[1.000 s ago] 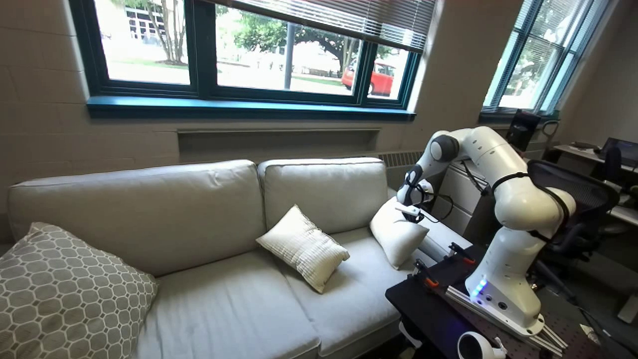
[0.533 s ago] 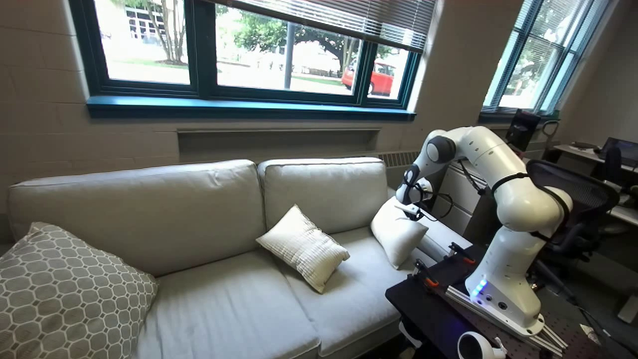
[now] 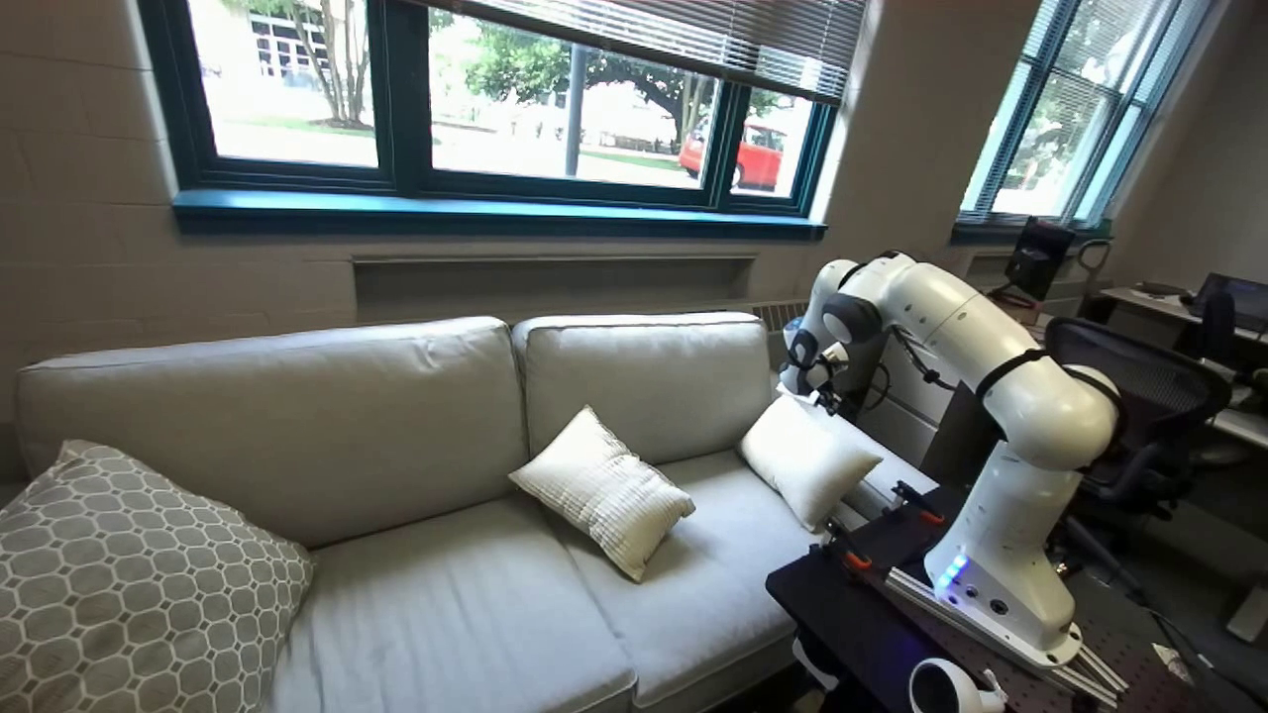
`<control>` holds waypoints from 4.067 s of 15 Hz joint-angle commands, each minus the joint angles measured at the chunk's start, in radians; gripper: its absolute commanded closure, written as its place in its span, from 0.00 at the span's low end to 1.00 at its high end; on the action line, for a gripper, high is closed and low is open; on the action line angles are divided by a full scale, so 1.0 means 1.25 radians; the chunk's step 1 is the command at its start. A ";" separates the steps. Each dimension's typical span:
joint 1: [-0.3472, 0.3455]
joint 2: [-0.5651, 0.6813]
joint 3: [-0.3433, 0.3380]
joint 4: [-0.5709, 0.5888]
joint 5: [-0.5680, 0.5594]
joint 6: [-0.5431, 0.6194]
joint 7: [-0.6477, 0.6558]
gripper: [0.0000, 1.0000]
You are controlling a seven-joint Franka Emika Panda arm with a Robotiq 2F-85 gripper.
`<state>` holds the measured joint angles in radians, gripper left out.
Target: Take the pillows and move them to the right of the couch
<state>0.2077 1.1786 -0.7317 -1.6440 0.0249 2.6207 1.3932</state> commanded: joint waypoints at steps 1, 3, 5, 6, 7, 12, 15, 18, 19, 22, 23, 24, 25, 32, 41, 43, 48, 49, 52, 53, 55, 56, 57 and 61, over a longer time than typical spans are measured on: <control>-0.032 0.051 -0.021 0.081 -0.037 -0.051 0.064 0.95; -0.052 0.057 -0.008 0.100 -0.044 -0.057 0.061 0.96; -0.057 0.047 0.014 0.103 -0.053 -0.042 0.036 0.97; -0.054 0.043 0.022 0.103 -0.059 -0.037 0.030 0.96; -0.054 0.032 0.038 0.100 -0.065 -0.027 0.015 0.97; -0.053 0.023 0.093 0.105 -0.068 0.012 -0.020 0.84; -0.051 0.010 0.107 0.105 -0.071 0.012 -0.035 0.71; -0.057 0.008 0.107 0.105 -0.072 0.013 -0.040 0.71; -0.058 0.008 0.107 0.105 -0.072 0.013 -0.040 0.71; -0.058 0.008 0.107 0.105 -0.072 0.014 -0.040 0.71; -0.058 0.008 0.107 0.105 -0.072 0.014 -0.040 0.71; -0.058 0.008 0.107 0.105 -0.072 0.014 -0.040 0.46; -0.039 0.018 0.099 0.117 -0.074 -0.003 -0.020 0.45; -0.034 0.009 0.118 0.111 -0.058 -0.002 0.000 0.15; -0.159 0.008 0.149 0.133 -0.001 -0.147 0.199 0.00; -0.217 0.014 0.168 0.146 0.014 -0.176 0.207 0.00; -0.395 0.055 0.231 0.245 0.055 -0.318 0.189 0.00; -0.424 0.063 0.239 0.267 0.064 -0.354 0.192 0.00; -0.533 0.104 0.260 0.375 0.095 -0.479 0.188 0.00; -0.569 0.118 0.268 0.415 0.107 -0.524 0.185 0.00; -0.540 0.090 0.256 0.347 0.082 -0.479 0.191 0.00; -0.561 0.098 0.261 0.368 0.086 -0.492 0.190 0.00; -0.568 0.098 0.261 0.369 0.093 -0.493 0.186 0.00; -0.563 0.105 0.265 0.382 0.096 -0.501 0.187 0.00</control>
<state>-0.4959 1.3104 -0.4007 -1.1660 0.1451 1.9948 1.6265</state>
